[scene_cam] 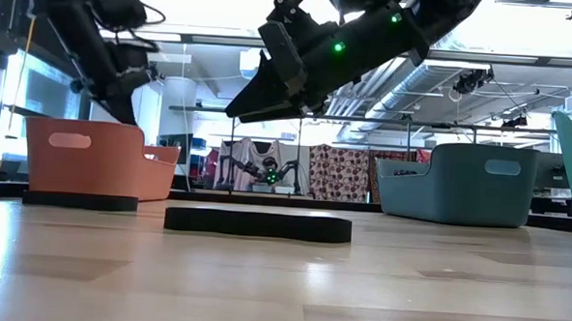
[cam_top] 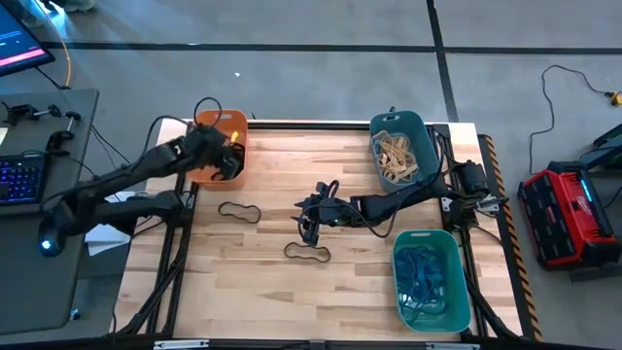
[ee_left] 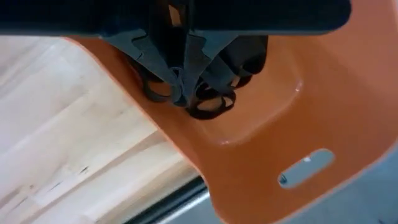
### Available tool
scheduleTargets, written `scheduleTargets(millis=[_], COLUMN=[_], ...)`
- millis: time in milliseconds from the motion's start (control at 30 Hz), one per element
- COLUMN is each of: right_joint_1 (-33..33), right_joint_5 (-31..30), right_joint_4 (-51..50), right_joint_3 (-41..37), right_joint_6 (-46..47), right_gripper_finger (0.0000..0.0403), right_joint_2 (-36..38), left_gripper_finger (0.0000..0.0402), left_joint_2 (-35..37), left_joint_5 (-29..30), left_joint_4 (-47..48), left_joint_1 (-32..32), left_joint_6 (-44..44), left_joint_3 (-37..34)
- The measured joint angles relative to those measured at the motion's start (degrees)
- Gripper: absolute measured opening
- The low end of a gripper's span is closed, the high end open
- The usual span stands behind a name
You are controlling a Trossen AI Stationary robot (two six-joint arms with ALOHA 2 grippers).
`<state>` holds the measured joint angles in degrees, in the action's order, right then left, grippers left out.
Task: Sort rubber bands into baskets
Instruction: Put the black rubber band into the orange bin
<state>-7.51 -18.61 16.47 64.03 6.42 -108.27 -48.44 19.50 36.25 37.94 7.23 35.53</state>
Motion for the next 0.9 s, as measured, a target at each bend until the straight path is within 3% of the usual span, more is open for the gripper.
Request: scheduleTargets(millis=[133, 467, 900], right_joint_1=[0.00, 0.01, 0.00], right_joint_5=[0.00, -0.33, -0.33], right_joint_4=[-0.12, -0.41, -0.39], right_joint_3=[0.00, 0.00, 0.00], right_joint_6=[0.03, 1.24, 1.25], right_gripper_finger=[0.0172, 0.0172, 0.0172], right_joint_2=[0.00, 0.00, 0.00], left_gripper_finger=[0.0009, 0.0020, 0.0129], left_joint_2=[-4.79, -11.05, -5.55], left_joint_5=[-4.24, -4.81, -3.38], left_joint_4=[-1.17, -2.89, -3.87], left_joint_1=[4.81, 9.29, 5.83], left_joint_6=[-1.97, -5.45, -6.88], left_joint_3=[0.00, 0.00, 0.00])
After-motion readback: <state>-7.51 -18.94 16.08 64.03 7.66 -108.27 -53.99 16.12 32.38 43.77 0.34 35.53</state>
